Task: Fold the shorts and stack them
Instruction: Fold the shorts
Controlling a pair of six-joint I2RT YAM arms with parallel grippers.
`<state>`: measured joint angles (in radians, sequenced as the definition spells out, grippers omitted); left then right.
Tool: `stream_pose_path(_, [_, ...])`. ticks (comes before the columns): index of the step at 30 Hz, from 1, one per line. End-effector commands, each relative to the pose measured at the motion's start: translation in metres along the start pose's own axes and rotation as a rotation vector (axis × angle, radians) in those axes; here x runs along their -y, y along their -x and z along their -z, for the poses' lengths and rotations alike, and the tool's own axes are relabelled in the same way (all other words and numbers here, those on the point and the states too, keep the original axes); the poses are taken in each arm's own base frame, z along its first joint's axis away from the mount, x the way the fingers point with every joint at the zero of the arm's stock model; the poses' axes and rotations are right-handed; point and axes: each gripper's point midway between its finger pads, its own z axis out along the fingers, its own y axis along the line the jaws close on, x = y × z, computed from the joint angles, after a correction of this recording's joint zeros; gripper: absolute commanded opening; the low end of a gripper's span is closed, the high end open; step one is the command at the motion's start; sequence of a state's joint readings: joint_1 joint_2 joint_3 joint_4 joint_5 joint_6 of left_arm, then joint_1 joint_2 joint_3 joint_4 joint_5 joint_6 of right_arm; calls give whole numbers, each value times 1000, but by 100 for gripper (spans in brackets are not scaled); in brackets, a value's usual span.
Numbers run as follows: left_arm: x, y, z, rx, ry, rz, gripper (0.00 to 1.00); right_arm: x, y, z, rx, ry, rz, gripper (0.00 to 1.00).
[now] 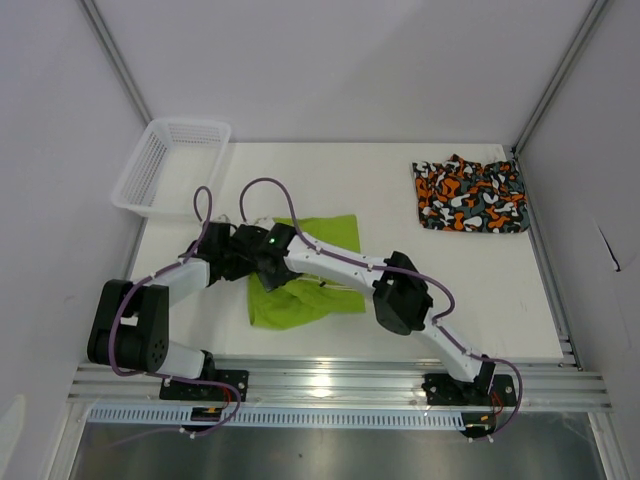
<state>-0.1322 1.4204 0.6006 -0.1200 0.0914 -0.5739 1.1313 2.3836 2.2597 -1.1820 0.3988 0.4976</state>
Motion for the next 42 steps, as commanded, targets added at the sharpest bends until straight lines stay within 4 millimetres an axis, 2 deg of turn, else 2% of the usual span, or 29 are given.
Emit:
stream_pose_path(1, [-3, -3, -1, -14, -2, -17, 18, -39, 39, 40, 164, 251, -73, 71])
stream_pose_path(2, [-4, -4, -2, -17, 0, -17, 18, -39, 51, 73, 231, 327, -85, 73])
stream_pose_path(3, [-3, -3, -2, -14, -2, -17, 18, -53, 49, 75, 250, 425, -79, 79])
stream_pose_path(4, [-3, -3, -2, -14, -2, -17, 18, -56, 52, 88, 279, 483, -74, 81])
stream_pose_path(5, [-3, -3, -1, -14, -2, -17, 18, -50, 68, 114, 352, 553, -105, 83])
stream_pose_path(6, [-3, -3, -1, -15, -1, -15, 18, -51, 53, 109, 307, 600, -96, 83])
stream_pose_path(8, [-3, -2, -1, -13, -1, -14, 18, -49, 56, 119, 325, 688, -117, 78])
stream_pose_path(9, [-2, -2, -1, -11, -3, -14, 18, -39, 60, 133, 345, 739, -133, 75])
stream_pose_path(10, [-3, -3, -1, -15, -1, -13, 18, -34, 46, 118, 315, 736, -143, 72])
stream_pose_path(11, [-2, -2, -1, -13, -3, -13, 18, -31, 53, 123, 350, 767, -172, 68])
stream_pose_path(12, [-2, -2, -1, -13, -3, -13, 18, -16, 59, 128, 378, 776, -207, 68])
stream_pose_path(13, [-2, -2, 0, -14, -5, -11, 18, -11, 51, 117, 356, 772, -223, 68])
stream_pose_path(16, [1, -1, 3, -7, -20, -5, 19, 10, 59, 103, 357, 710, -270, 77])
stream_pose_path(21, [7, 2, 8, 4, -42, -2, 20, 29, 67, 73, 338, 643, -309, 77])
stream_pose_path(27, [5, -1, 6, -3, -45, -4, 20, 50, 68, 15, 302, 523, -426, 62])
stream_pose_path(30, [5, -3, 4, -8, -47, -4, 20, 54, 62, -10, 272, 491, -501, 60])
stream_pose_path(31, [5, -4, 4, -10, -50, -2, 20, 53, 65, -14, 280, 500, -516, 61])
stream_pose_path(32, [3, -6, 3, -14, -45, -2, 20, 50, 61, -23, 259, 499, -532, 66])
stream_pose_path(34, [5, -4, 3, -11, -51, -4, 20, 44, 61, -30, 245, 508, -534, 73])
stream_pose_path(35, [5, -4, 4, -9, -51, -3, 20, 39, 58, -36, 230, 512, -527, 74])
stream_pose_path(37, [5, -4, 3, -9, -54, -4, 20, 29, 57, -38, 217, 540, -512, 75])
stream_pose_path(39, [6, -4, 3, -7, -57, -5, 19, 16, 52, -41, 198, 562, -492, 75])
stream_pose_path(42, [6, -5, 3, -10, -58, -6, 19, -1, 47, -36, 195, 604, -460, 64])
